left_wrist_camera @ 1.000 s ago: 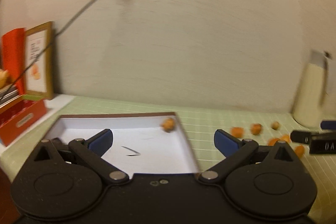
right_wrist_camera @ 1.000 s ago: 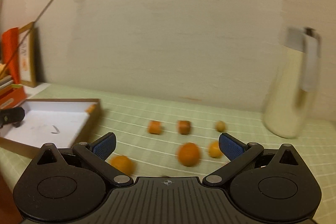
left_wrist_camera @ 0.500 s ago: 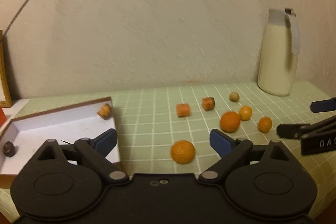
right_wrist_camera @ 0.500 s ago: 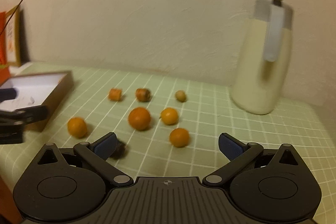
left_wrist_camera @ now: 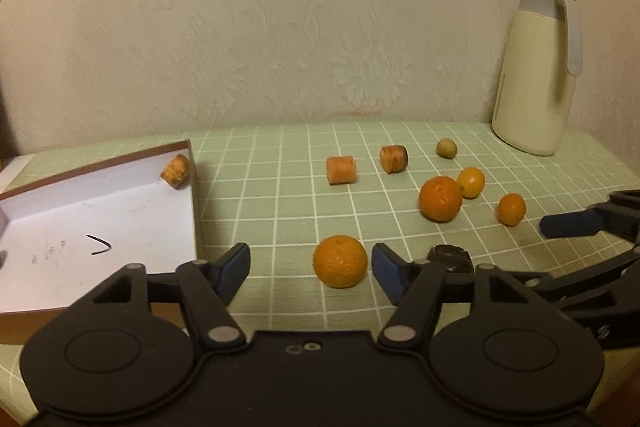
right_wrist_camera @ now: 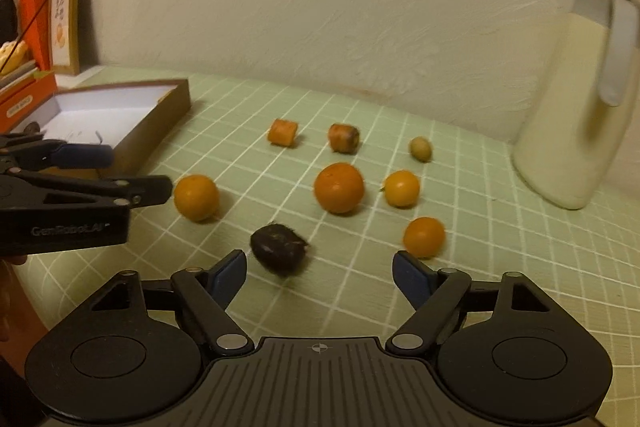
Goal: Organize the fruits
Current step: 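Grasp a small orange with the left tool while the right tool grasps a dark date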
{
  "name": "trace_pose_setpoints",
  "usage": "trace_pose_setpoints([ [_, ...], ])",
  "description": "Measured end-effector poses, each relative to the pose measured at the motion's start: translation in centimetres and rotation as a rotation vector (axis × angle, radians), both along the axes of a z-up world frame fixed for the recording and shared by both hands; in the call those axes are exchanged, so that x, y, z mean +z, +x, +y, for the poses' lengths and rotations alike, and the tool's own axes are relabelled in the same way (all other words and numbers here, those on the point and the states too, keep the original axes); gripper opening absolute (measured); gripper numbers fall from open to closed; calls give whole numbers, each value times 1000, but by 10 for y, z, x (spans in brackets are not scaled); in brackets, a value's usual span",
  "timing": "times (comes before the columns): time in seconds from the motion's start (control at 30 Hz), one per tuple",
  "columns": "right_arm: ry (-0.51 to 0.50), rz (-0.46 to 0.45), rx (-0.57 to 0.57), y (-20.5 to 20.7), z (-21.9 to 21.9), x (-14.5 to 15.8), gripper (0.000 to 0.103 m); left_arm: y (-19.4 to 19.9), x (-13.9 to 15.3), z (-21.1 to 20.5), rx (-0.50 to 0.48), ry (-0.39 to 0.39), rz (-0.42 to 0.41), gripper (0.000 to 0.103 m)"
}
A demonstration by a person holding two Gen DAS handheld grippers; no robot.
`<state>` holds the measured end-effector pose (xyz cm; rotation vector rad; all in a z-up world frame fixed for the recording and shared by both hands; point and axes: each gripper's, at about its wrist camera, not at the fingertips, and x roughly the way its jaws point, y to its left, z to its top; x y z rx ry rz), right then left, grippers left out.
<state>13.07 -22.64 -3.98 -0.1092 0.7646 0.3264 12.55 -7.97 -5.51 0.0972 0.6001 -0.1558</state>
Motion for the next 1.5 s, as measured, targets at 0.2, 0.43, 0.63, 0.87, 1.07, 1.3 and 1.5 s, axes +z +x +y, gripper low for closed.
trace_pose_setpoints([
  [0.2,-23,17,24,5,10,-8,73,11,-7,-4,0,5,21,51],
  [0.43,-38,41,35,19,19,-17,62,27,-15,-6,-11,1,59,45],
  [0.63,-44,60,33,29,24,-22,56,35,-21,-12,-19,0,85,45],
  [0.87,-23,88,26,35,24,-23,36,36,-23,-15,-31,-13,95,36],
  [1.07,-18,94,19,36,24,-23,36,36,-25,-15,-40,-35,96,29],
  [1.3,-15,87,-2,35,20,-20,35,33,-24,-16,-36,-31,86,26],
  [1.5,-8,60,-37,33,11,-12,35,24,-14,-14,-32,-41,47,26],
])
